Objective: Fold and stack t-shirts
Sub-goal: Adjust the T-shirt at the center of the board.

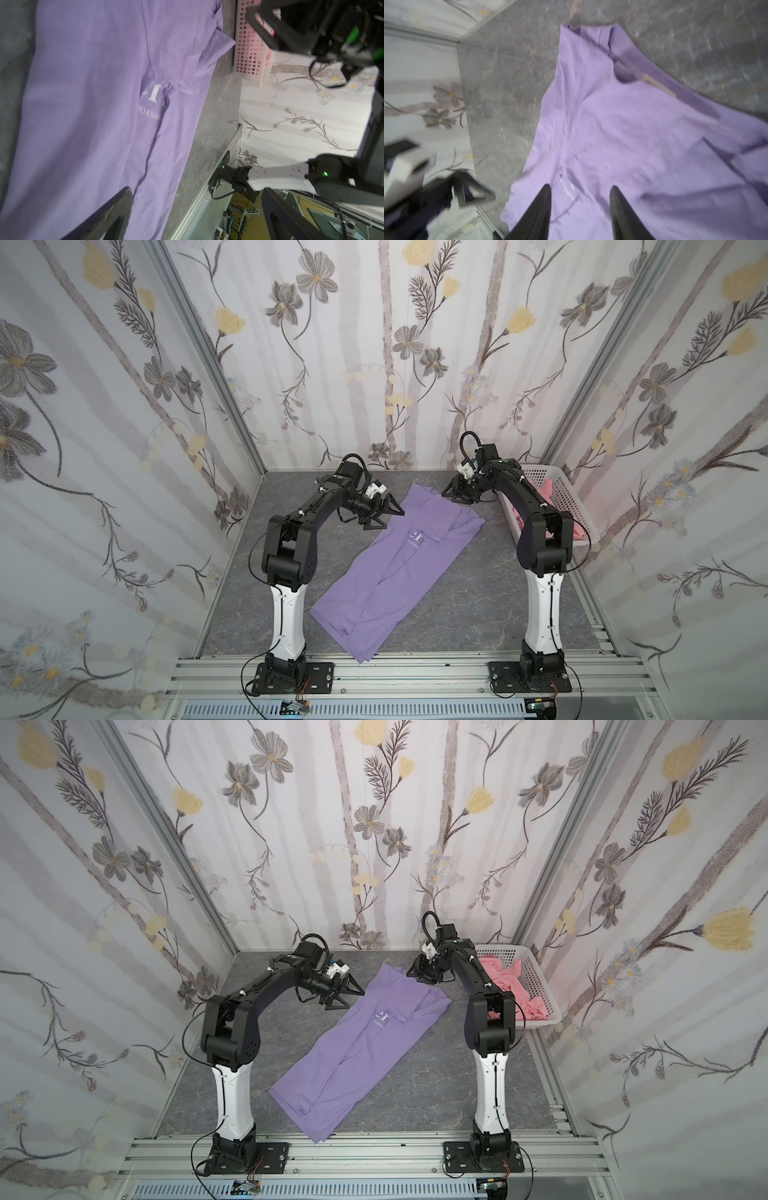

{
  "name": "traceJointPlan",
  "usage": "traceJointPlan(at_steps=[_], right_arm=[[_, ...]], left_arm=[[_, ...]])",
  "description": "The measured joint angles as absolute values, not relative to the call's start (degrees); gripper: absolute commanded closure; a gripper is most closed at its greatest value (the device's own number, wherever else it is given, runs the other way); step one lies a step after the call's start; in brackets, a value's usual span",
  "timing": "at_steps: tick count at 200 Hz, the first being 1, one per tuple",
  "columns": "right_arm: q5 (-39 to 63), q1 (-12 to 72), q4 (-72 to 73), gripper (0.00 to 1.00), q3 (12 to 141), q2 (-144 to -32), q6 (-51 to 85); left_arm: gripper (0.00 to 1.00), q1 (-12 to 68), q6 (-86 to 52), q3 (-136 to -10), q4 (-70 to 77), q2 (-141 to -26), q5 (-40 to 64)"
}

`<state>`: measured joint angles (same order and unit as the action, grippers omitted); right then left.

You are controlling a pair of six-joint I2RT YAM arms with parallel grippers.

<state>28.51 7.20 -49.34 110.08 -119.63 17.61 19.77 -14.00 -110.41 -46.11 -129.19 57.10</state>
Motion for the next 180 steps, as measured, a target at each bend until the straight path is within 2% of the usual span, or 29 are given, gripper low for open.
traceJointPlan(at_steps=[21,36,94,119,149,180], right_arm=[[26.0,7.05,-49.25,0.53,100.14,-102.98,14.37],[25.5,6.9,-48.31,0.53,95.79,-95.79,13.15],[22.79,7.14,-49.12,0.52,84.18,-86.15,12.43],[22.7,7.22,-49.15,0.51,81.25,-85.12,12.58],[22.52,7.66,-49.08,0.51,78.94,-84.73,12.88],[22.13,9.65,-49.06,0.52,77.95,-86.87,12.86]], left_arm=[[0.0,22.94,-12.67,-121.73,-47.86,-139.81,56.12],[0.0,24.56,-12.62,-126.67,-48.21,-145.01,55.96],[0.0,23.57,-15.27,-152.16,-51.55,-160.62,54.13],[0.0,20.34,-16.16,-151.76,-52.93,-160.27,53.1],[0.0,16.34,-12.95,-149.88,-57.98,-157.6,47.07],[0.0,13.91,-10.66,-138.12,-59.72,-149.93,39.38]])
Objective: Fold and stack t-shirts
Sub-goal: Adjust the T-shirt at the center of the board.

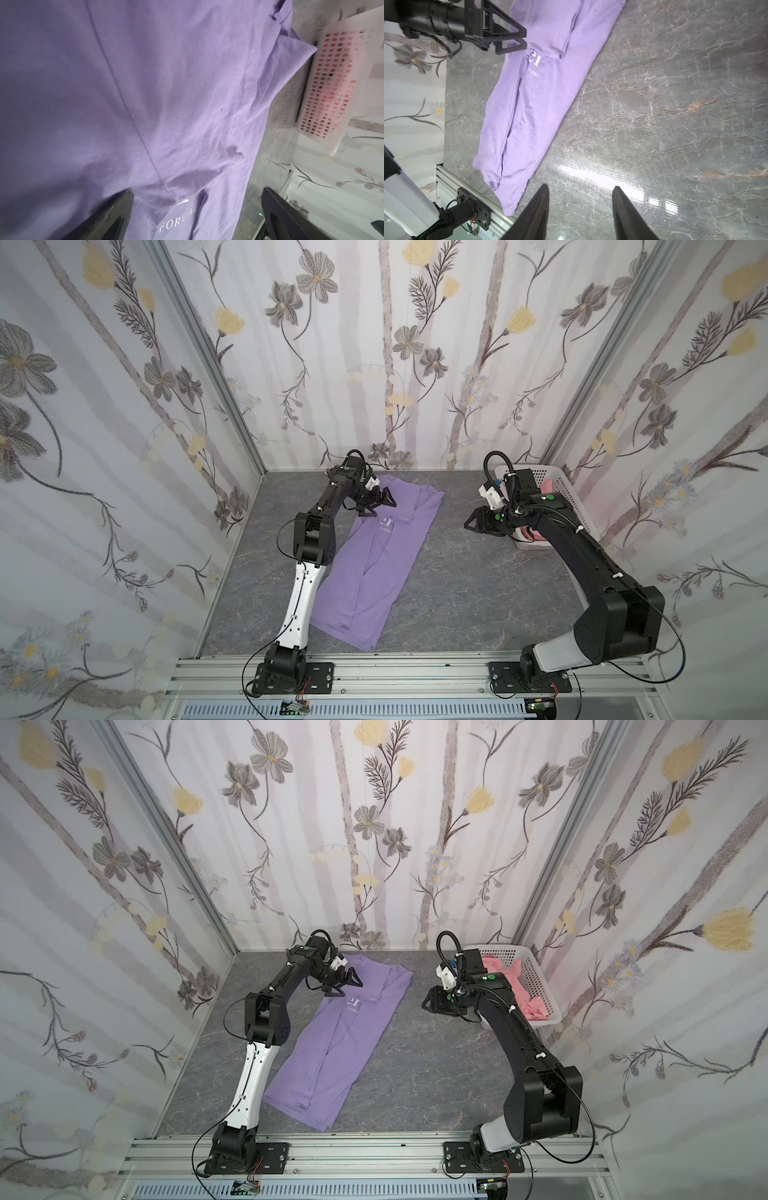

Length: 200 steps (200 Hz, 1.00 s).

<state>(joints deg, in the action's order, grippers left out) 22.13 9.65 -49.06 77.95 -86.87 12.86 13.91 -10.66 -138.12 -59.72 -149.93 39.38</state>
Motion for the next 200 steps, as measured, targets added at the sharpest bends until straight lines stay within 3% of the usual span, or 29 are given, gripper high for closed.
traceJointPlan(at_steps=[34,72,136,200], right_arm=[[21.43,12.69,-48.31,0.52,78.7,-91.35,12.84],[22.31,16.56,-47.59,0.52,84.53,-101.6,12.88],[29.26,24.38,-45.3,0.53,112.31,-131.15,14.33],[31.16,25.12,-47.92,0.51,134.34,-148.11,18.31]], left_arm=[[0.0,10.24,-12.45,-120.29,-56.47,-137.71,29.12],[0.0,8.49,-13.32,-120.73,-55.07,-132.97,28.21],[0.0,8.21,-11.94,-121.38,-56.4,-123.55,31.09],[0.0,7.49,-11.16,-105.41,-56.47,-113.06,30.52]])
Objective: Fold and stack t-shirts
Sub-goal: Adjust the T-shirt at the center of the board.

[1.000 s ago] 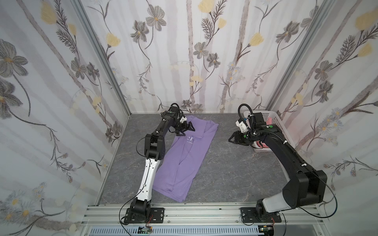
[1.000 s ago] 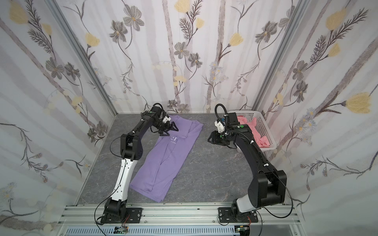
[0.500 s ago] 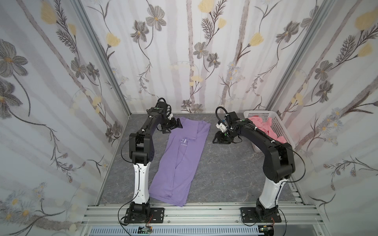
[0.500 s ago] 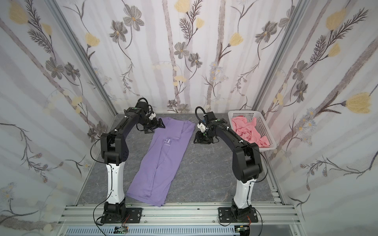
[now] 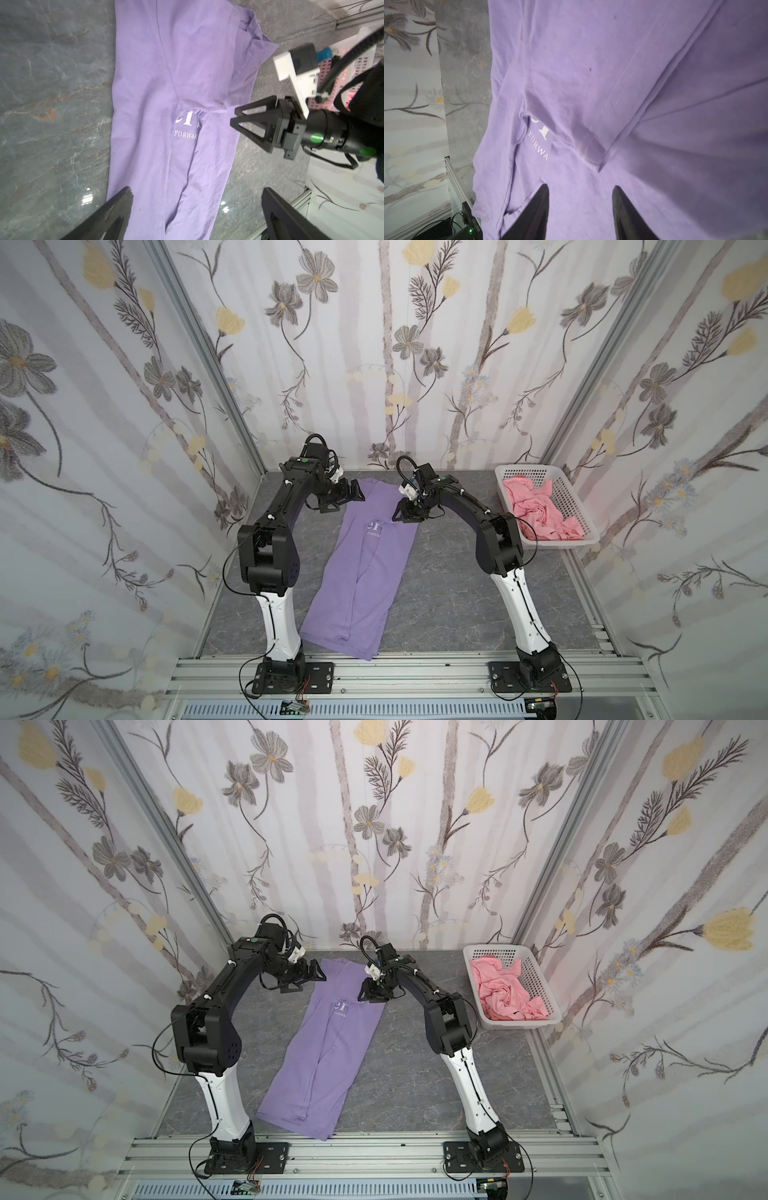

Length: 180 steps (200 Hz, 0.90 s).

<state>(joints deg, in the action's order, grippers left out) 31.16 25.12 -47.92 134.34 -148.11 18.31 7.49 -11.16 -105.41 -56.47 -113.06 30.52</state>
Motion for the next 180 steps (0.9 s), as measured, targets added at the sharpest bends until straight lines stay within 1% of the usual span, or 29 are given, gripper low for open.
traceJointPlan(at_steps=[30,58,84,95,115,142,161,180], right_arm=[[33.3,25.58,-49.65,0.49,146.76,-156.48,20.95],[35.11,27.05,-50.09,0.47,157.18,-162.56,23.88],[39.35,28.84,-48.51,0.47,160.97,-165.71,26.13],[41.3,29.76,-47.9,0.49,161.03,-166.06,26.24],[43.31,30.79,-48.1,0.49,159.54,-165.51,26.3],[43.16,29.93,-48.71,0.48,155.94,-162.71,24.64],[42.59,28.82,-48.66,0.48,149.97,-158.26,22.65],[41.41,28.38,-48.47,0.48,139.09,-150.58,19.75]], left_arm=[[0.0,7.25,-11.79,-99.39,-55.42,-108.68,30.24],[0.0,6.7,-11.79,-96.33,-55.0,-106.65,30.24],[0.0,6.42,-11.75,-95.94,-54.92,-106.87,30.41],[0.0,6.42,-11.75,-96.2,-54.78,-107.37,30.72],[0.0,6.42,-11.77,-97.34,-54.63,-108.88,31.53],[0.0,6.42,-11.79,-99.79,-54.41,-110.67,32.53],[0.0,6.42,-11.81,-100.53,-54.19,-111.26,32.88],[0.0,6.42,-11.79,-101.14,-54.11,-112.03,33.21]])
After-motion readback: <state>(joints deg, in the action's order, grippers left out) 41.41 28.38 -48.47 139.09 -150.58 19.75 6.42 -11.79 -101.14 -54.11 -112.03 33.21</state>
